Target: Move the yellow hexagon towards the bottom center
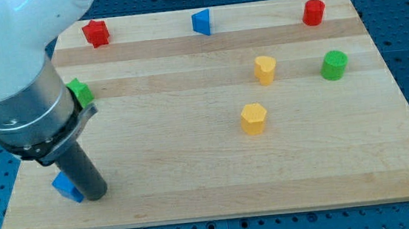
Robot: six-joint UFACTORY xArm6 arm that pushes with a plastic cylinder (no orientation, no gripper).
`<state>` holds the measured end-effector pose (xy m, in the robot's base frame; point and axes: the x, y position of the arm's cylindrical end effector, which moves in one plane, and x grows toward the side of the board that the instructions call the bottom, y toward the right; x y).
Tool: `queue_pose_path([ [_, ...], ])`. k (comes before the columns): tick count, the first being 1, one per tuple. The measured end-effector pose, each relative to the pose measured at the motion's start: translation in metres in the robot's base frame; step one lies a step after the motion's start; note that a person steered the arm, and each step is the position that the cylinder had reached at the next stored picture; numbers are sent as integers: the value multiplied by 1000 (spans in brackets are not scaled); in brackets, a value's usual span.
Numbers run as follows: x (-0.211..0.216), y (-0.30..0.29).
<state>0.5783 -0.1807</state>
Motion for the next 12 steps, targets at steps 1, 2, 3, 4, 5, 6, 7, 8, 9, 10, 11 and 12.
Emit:
queue_pose_path([
  [1, 0, -7],
  [2, 0, -2],
  [3, -27, 40],
  [4, -67, 77],
  [5, -108, 107],
  [6, -130, 144],
  [7, -136, 191],
  [8, -136, 234],
  [9, -135, 269],
  [10, -123, 279],
  [11, -108, 277],
  [12, -104, 264],
])
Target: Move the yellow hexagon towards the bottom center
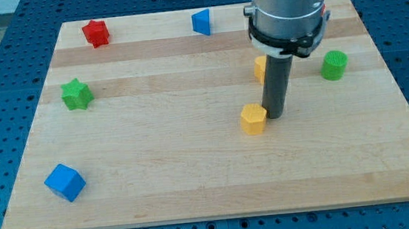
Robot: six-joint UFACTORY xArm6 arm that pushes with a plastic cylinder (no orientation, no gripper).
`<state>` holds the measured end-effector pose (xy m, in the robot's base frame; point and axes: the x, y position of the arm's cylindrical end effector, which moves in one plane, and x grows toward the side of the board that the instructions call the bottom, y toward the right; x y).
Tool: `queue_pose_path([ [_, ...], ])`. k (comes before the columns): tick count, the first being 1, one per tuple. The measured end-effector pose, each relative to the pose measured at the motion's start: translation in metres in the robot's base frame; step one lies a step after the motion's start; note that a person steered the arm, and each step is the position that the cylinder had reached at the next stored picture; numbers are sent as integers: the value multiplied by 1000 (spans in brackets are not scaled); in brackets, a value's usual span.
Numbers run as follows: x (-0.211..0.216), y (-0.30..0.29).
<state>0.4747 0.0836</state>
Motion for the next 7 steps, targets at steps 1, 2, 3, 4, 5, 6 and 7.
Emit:
queue_pose_path([
  [1, 0, -18],
  [2, 0, -29],
  [3, -8, -32],
  [4, -4, -34],
  [5, 11, -39],
  [6, 16, -58],
  [7, 16, -79],
])
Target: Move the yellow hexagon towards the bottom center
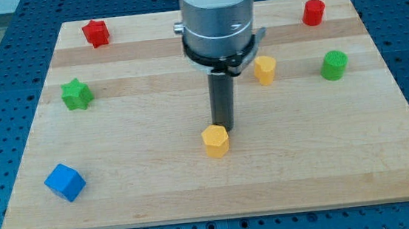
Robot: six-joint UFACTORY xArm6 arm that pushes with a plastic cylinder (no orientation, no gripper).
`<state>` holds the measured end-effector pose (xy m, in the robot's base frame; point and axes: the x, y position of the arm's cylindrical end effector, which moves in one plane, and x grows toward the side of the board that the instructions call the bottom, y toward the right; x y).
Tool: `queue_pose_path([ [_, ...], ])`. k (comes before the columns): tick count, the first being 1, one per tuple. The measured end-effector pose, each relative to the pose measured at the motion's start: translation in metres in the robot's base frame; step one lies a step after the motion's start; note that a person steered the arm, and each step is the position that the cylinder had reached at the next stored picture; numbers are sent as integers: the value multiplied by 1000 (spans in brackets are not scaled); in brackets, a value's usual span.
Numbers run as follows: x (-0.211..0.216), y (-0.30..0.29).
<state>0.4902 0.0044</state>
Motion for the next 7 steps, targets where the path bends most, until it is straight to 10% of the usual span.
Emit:
queue_pose_path([
  [7, 16, -15],
])
